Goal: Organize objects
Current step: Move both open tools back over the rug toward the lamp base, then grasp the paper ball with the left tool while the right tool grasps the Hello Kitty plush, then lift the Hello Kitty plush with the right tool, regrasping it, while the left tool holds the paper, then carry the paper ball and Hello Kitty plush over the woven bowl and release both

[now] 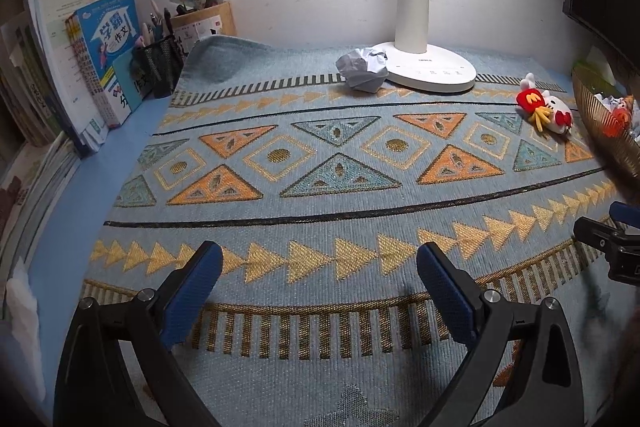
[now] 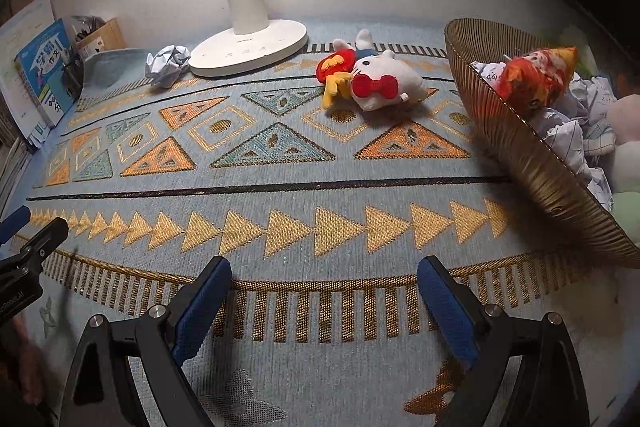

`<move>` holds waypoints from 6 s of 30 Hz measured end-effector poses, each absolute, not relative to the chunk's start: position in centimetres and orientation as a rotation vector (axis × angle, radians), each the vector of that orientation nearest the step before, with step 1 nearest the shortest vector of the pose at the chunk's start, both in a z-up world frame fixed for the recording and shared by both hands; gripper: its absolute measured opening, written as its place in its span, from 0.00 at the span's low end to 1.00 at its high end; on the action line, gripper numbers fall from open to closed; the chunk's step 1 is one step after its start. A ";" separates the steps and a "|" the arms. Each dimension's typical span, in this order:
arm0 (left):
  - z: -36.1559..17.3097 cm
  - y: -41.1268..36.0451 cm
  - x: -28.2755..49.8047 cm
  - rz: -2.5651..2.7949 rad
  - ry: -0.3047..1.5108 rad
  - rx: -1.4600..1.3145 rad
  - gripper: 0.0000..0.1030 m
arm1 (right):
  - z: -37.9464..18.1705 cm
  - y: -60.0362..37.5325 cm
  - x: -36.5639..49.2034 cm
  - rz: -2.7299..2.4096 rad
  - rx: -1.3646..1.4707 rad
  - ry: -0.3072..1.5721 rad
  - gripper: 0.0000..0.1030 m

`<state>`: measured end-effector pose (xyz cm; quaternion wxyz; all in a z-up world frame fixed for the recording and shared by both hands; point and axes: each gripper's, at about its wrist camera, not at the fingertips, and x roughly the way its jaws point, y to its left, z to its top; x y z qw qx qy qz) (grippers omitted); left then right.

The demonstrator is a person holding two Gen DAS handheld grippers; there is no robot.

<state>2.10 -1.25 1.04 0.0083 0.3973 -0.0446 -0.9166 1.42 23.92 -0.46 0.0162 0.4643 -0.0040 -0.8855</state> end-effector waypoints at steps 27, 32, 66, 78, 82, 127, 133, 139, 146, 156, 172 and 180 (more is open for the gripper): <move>2.7 0.8 -17.7 -3.132 -0.227 1.262 0.96 | 0.4 23.8 -10.7 -2.993 1.476 -0.460 0.92; 1.5 1.6 -19.1 -3.156 -0.213 1.368 0.76 | 0.8 24.6 -10.7 -2.963 1.401 -0.537 0.73; 3.0 -3.8 -8.4 -3.139 0.063 1.184 0.47 | 2.1 22.0 -13.9 -3.024 1.388 -0.030 0.90; 2.9 -3.4 -8.2 -3.145 0.011 1.174 0.47 | 0.5 21.5 -16.0 -3.171 1.538 0.124 0.65; 3.0 -3.4 -8.2 -3.148 0.013 1.171 0.47 | 0.0 21.8 -16.5 -3.160 1.619 0.057 0.79; 2.8 -1.5 3.0 -3.153 0.154 1.242 0.47 | 1.9 21.6 6.4 -2.507 1.273 -0.073 0.87; 2.8 -1.1 3.2 -3.151 0.097 1.229 0.47 | 1.8 22.1 5.0 -2.453 1.335 0.040 0.87; 2.8 -1.3 3.1 -3.155 0.117 1.227 0.47 | 1.5 22.0 4.4 -2.485 1.323 0.114 0.87; 2.7 -1.2 3.1 -3.148 0.105 1.224 0.47 | 0.0 17.3 2.3 -2.404 1.327 0.162 0.82; 2.7 -1.3 3.1 -3.163 0.110 1.230 0.47 | 1.0 19.0 3.9 -2.306 1.288 0.181 0.88; 2.6 -1.0 3.1 -3.146 0.084 1.238 0.47 | 1.0 18.2 4.7 -2.369 1.179 0.190 0.67; 4.3 0.9 4.2 -3.210 0.026 1.178 0.47 | 5.4 21.7 6.6 -2.548 1.102 0.149 0.67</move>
